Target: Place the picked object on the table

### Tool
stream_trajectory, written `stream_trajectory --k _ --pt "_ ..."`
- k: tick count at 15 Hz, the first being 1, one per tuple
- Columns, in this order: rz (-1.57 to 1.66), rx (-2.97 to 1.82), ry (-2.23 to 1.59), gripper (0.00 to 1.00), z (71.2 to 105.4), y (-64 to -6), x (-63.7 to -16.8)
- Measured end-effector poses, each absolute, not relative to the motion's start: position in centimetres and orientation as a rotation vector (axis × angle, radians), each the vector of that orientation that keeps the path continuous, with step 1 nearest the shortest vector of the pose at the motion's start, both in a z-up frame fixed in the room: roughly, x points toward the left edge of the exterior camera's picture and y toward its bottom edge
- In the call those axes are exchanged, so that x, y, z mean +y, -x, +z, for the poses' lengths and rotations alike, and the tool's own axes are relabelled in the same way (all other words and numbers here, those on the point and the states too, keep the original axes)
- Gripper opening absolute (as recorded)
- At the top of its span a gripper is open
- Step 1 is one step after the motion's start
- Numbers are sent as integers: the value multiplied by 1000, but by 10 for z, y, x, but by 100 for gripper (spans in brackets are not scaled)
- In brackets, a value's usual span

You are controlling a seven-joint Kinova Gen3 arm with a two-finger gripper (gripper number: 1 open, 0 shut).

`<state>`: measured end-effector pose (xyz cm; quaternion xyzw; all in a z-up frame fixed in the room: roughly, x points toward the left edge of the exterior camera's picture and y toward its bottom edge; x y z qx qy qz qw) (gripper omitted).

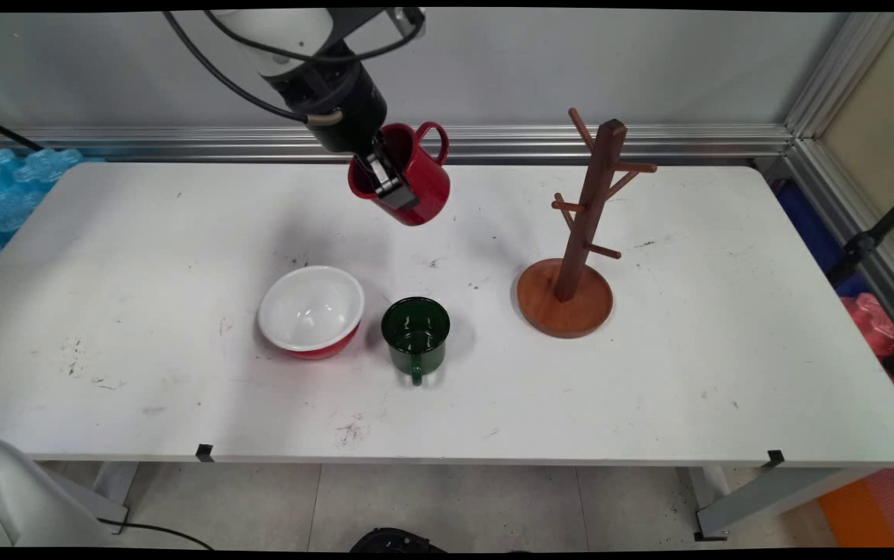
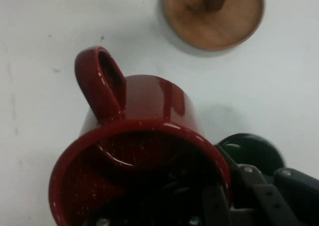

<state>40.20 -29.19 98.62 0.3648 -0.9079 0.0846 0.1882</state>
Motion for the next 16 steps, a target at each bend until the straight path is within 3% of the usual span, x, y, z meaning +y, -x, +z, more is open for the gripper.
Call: stream_trajectory --k 16 --pt "168 -2821 -1142 0 901 -384 -364"
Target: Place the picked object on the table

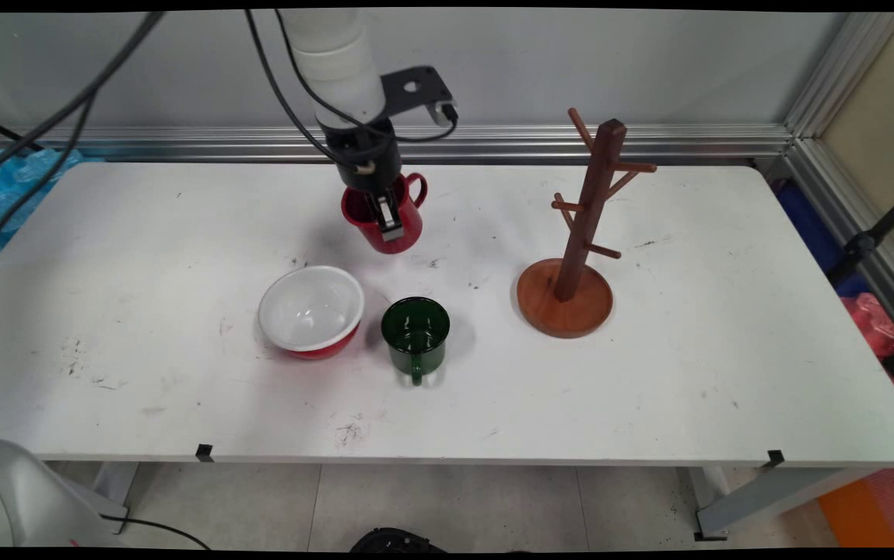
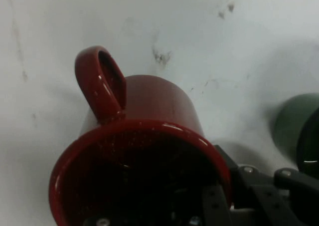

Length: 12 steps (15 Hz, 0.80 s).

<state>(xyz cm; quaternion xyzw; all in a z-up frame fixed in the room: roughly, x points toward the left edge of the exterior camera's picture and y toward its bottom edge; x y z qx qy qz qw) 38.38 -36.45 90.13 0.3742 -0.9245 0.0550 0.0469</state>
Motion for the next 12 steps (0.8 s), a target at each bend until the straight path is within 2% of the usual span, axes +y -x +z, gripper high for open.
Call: stream_trajectory --k 12 --pt "27 -2917 -1156 0 854 -364 -394"
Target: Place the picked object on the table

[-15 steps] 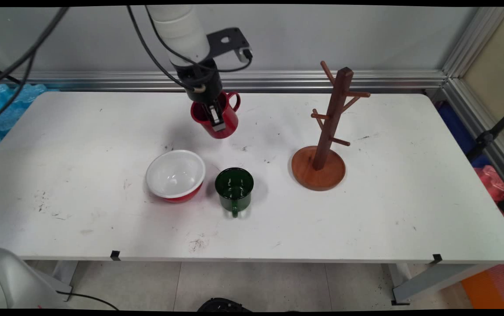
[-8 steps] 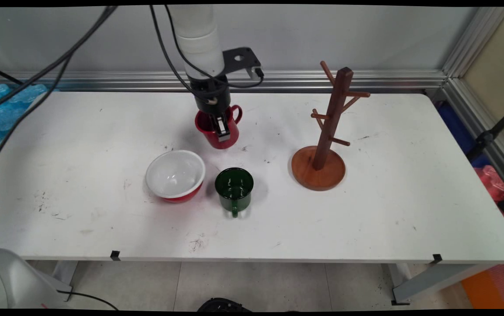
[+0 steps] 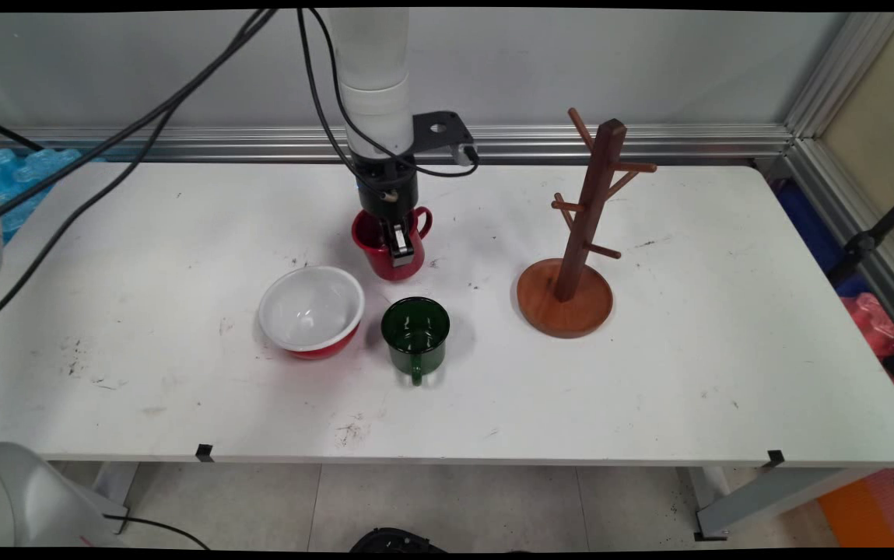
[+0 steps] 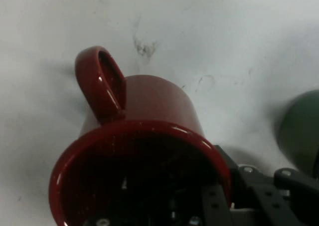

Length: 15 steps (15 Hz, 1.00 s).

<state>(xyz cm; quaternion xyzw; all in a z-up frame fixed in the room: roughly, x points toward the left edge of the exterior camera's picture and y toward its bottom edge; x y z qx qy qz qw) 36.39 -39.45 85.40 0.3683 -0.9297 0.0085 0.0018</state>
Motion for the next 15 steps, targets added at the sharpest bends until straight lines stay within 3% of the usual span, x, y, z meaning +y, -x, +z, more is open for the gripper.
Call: stream_trajectory --k 10,11,15 --pt "-28 -2934 -1155 0 835 -360 -415" --pt "-32 -2935 -1154 100 834 -359 -417" --pt "-34 -2935 -1149 100 832 -359 -421"
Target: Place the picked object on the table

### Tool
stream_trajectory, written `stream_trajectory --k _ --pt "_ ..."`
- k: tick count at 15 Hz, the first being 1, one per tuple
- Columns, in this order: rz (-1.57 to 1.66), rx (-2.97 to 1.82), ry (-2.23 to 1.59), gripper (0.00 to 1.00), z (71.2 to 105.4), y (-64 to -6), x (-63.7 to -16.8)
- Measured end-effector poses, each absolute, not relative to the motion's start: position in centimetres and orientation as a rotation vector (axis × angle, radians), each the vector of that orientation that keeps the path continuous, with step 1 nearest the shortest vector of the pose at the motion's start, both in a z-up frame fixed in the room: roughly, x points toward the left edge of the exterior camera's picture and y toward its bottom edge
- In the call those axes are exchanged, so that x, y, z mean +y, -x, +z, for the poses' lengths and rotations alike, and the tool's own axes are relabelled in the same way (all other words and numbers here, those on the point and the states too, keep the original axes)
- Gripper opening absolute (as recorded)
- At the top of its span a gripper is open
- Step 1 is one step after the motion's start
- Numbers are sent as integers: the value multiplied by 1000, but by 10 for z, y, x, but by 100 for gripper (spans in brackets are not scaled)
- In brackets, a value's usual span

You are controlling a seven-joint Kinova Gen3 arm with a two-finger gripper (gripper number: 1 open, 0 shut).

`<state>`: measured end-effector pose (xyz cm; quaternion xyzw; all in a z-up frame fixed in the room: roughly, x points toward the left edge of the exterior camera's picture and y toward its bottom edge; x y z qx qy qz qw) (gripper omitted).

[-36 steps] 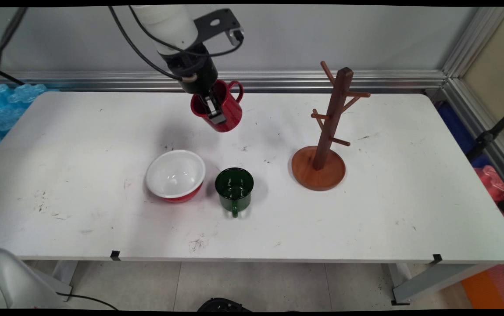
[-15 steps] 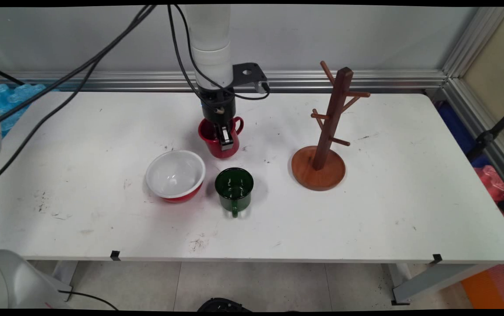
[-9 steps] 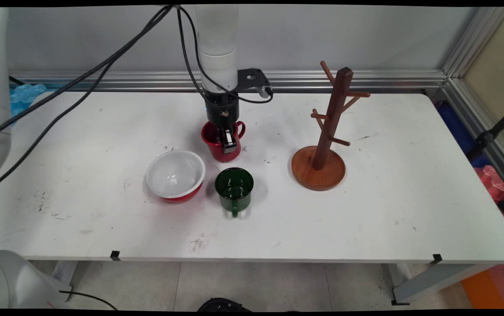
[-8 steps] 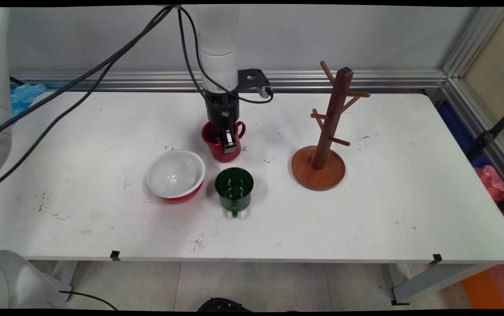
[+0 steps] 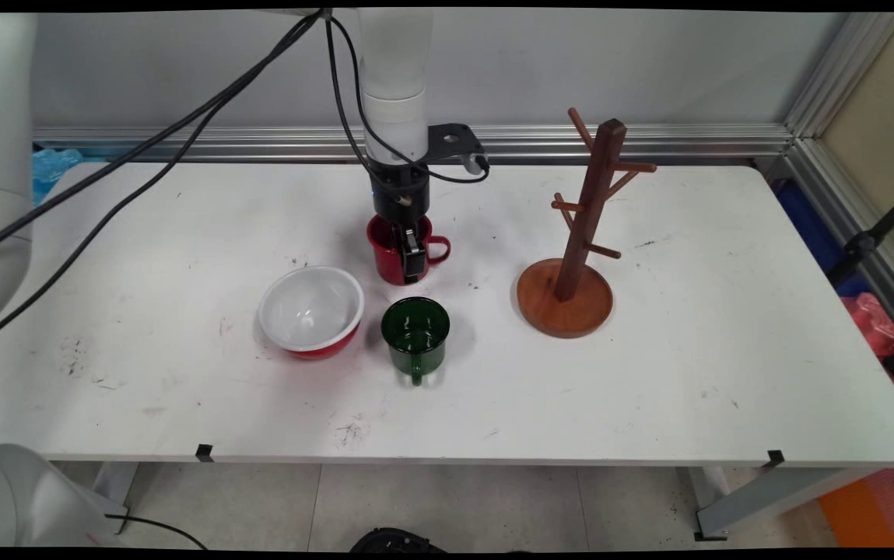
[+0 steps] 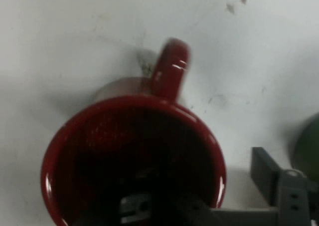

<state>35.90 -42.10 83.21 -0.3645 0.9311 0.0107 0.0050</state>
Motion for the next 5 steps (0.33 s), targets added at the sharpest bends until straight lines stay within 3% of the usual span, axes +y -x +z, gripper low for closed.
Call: stream_trajectory --k 5 --pt "3 2945 1139 100 837 -360 -426"
